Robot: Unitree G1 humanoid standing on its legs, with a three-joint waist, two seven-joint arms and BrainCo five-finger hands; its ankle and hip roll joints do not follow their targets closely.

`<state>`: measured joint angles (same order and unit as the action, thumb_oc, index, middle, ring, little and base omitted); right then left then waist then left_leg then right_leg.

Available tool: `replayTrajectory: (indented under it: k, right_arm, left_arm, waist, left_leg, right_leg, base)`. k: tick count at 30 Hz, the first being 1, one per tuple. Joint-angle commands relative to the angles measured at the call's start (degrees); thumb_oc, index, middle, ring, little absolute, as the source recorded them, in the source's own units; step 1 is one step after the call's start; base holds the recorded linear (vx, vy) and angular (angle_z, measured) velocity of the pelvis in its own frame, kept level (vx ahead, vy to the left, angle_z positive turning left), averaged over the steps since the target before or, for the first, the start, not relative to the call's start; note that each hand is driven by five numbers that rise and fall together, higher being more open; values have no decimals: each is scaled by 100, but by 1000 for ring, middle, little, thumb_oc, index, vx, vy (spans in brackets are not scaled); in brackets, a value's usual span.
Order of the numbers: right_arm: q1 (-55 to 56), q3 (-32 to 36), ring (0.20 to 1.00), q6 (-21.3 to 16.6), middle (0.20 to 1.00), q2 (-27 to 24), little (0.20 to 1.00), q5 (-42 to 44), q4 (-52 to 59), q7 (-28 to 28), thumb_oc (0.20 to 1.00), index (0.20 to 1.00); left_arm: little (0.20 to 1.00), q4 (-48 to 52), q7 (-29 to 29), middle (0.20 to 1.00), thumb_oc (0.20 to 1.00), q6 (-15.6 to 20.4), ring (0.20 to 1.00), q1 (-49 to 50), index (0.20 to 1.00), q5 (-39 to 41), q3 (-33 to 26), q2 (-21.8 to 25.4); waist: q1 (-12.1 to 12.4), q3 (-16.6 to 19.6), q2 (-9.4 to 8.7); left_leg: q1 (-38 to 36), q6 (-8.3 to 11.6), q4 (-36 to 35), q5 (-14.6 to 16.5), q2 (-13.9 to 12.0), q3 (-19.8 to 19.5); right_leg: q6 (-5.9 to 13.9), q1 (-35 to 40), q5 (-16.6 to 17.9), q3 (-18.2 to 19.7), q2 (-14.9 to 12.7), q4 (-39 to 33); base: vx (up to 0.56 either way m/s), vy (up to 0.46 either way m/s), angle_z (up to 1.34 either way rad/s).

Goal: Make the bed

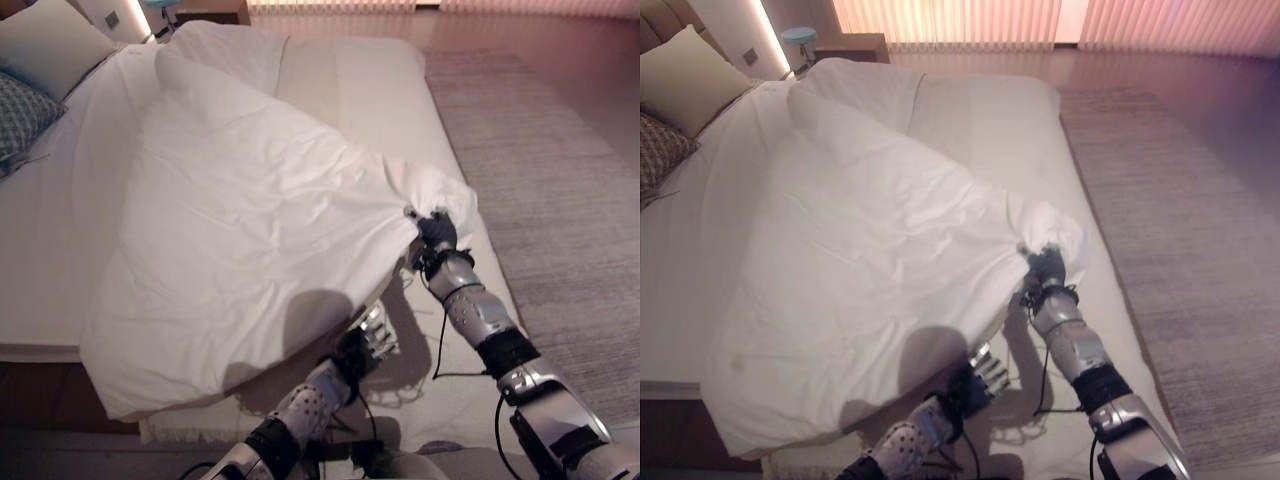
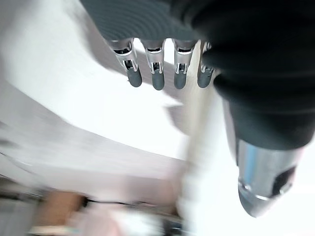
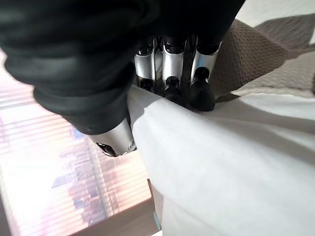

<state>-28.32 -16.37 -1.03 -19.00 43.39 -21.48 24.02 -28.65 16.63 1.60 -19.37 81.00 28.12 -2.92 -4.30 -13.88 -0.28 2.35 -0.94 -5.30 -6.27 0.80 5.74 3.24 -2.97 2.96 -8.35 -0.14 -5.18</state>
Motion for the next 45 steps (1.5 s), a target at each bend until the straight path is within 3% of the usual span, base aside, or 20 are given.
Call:
replayTrajectory:
  k: [1,12,23,30,31,32,36,42,45]
  right_arm:
    - [-189,446,200,-675,200,-22,200,-262,462,66,200,200]
    - [725,951,200,-1004,200,371,200,-201,823,169,200,200]
    - [1432,1499,200,-1460,200,620,200,192,1190,338,200,200]
    - [1801,1639,200,-1516,200,690,200,125,1295,376,200,200]
    - [1861,1644,200,-1484,200,687,200,110,1270,341,200,200]
    - [1930,1649,200,-1454,200,683,200,82,1244,301,200,200]
    - [2195,1608,200,-1314,200,695,200,106,934,5,200,200]
    - [2449,1505,200,-1134,200,777,200,229,355,-409,200,200]
    - [2434,1394,200,-1084,200,936,200,403,-118,-584,200,200]
  left_arm:
    - [1000,-337,244,1000,1000,531,1000,-313,1000,118,-233,-474]
    - [1000,-598,694,1000,1000,1278,1000,-902,1000,-273,-1624,-351]
    - [1000,-826,1009,1000,1000,1602,1000,-866,1000,-220,-2440,-337]
    - [1000,-790,1040,1000,1000,1730,1000,-762,1000,-361,-2858,-175]
    - [347,-733,1017,347,347,1715,347,-681,347,-453,-2875,-128]
    - [200,-670,984,200,200,1671,200,-601,200,-651,-2851,-32]
    - [200,-512,684,200,200,1319,200,-100,200,-1394,-2743,337]
    - [200,-333,245,200,200,1153,200,343,200,-1724,-2712,511]
    - [200,81,-11,200,200,1104,200,542,200,-1878,-2574,573]
  waist:
    - [-78,608,-217]
    - [-128,762,-312]
    - [-130,906,-342]
    - [-112,964,-351]
    - [-105,974,-352]
    - [-89,970,-344]
    - [-25,987,-317]
    - [63,899,-229]
    - [196,800,-146]
  left_leg:
    - [-334,232,30,589,59,233]
    - [-476,303,30,663,-7,255]
    - [-631,346,30,736,-56,225]
    - [-707,364,30,777,-78,205]
    - [-728,366,30,783,-81,201]
    - [-737,367,30,784,-85,191]
    - [-817,367,30,793,-89,138]
    - [-790,367,30,688,-28,-44]
    - [-580,339,30,520,86,-492]
  right_leg:
    - [432,37,123,248,-289,142]
    - [433,237,94,151,-241,40]
    - [421,431,3,37,-196,23]
    - [391,506,-57,15,-154,24]
    - [385,528,-73,10,-142,24]
    - [373,543,-89,6,-135,26]
    - [320,639,-181,-25,-113,89]
    - [250,599,-332,-104,-128,359]
    - [248,453,-261,-241,-235,416]
  base:
    - [11,-36,0]
    - [7,-10,0]
    - [26,-13,0]
    - [17,-11,1]
    - [0,0,0]
    - [0,0,0]
    - [27,-31,3]
    - [-30,5,9]
    - [-132,78,31]
